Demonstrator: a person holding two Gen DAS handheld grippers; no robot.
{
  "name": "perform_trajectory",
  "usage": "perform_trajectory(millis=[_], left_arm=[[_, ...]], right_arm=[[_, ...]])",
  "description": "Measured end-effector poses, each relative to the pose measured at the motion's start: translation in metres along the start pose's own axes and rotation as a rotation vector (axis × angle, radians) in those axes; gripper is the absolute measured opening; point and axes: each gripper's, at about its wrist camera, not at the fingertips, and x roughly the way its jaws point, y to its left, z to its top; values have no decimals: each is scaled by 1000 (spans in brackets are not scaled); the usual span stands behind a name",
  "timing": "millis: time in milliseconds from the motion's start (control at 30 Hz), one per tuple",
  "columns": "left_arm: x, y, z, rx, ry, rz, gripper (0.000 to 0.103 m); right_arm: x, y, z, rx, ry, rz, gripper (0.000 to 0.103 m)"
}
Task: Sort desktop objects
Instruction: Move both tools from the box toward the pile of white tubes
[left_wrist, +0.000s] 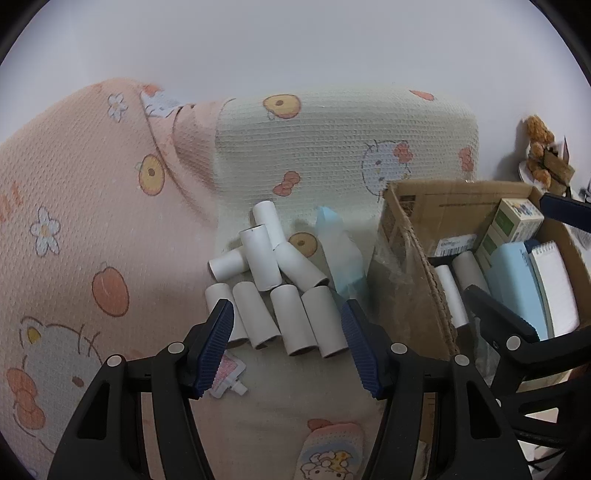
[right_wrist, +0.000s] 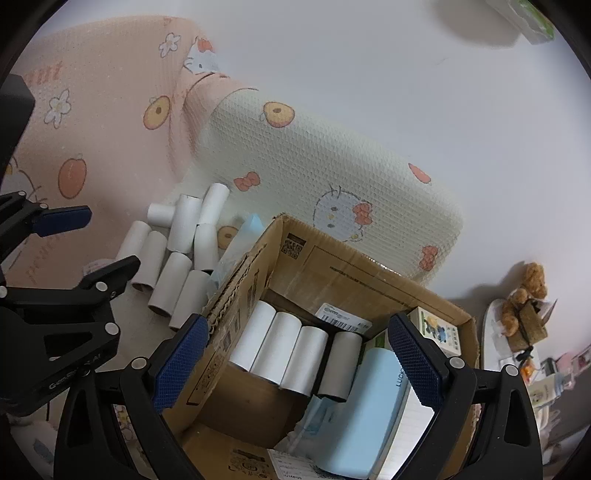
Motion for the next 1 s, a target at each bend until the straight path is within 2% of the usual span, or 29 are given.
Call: perform_trajectory(millis=[100,233,433,500,633,800,900,1000], left_arm=[[4,15,-2,-58,14,-3,65],[14,34,-7,-130,55,22,65],[26,70,-19,-287,89,-38,65],[27,78,-24,-315,69,-24,65],[28,87,-33,-315,-6,8,65],[29,98,-41,-318,-83,-24,65],[31,107,-46,-324,-115,-30,65],[38,115,-51,-326,-112,-29,65]], right_arm=[[-1,7,8,-10,-9,-2,97],[-7,17,16,-27,-33,60,97],[-3,41,29,-78,-32,107,97],[-3,46,34,-82,-24,168,97],[-2,61,48,-115,-20,225,97],[2,76,71,-147,8,365,97],[9,83,79,-157,22,396,97],[20,92,87,-197,43,409,97]])
